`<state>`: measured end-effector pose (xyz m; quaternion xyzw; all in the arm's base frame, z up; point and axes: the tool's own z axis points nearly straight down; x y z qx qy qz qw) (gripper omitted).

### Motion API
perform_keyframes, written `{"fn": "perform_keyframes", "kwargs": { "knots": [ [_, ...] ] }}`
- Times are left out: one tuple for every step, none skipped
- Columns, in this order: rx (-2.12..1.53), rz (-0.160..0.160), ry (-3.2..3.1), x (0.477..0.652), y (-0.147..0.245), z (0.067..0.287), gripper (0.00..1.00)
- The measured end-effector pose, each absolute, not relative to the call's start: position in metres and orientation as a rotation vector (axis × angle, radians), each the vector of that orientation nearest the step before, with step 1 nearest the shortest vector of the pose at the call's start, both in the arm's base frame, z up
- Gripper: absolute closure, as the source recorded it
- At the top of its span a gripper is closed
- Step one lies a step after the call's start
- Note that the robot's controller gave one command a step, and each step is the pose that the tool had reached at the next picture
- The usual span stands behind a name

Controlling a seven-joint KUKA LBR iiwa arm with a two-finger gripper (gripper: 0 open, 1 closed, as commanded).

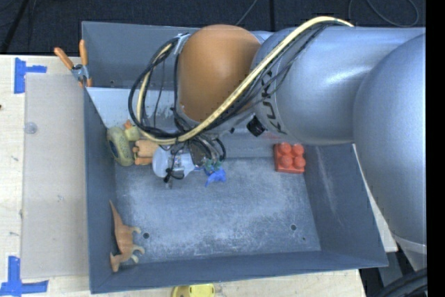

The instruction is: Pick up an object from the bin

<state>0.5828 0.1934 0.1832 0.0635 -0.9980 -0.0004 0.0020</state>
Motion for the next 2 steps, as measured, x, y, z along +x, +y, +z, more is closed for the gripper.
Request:
{"fn": "perform_keyframes", "kwargs": {
  "knots": [
    [0.197, -0.001, -3.131, 0.583, 0.193, 0.183, 1.0],
    [-0.015, -0.001, -3.138, 0.573, 0.204, 0.309, 1.0]
  ]
}}
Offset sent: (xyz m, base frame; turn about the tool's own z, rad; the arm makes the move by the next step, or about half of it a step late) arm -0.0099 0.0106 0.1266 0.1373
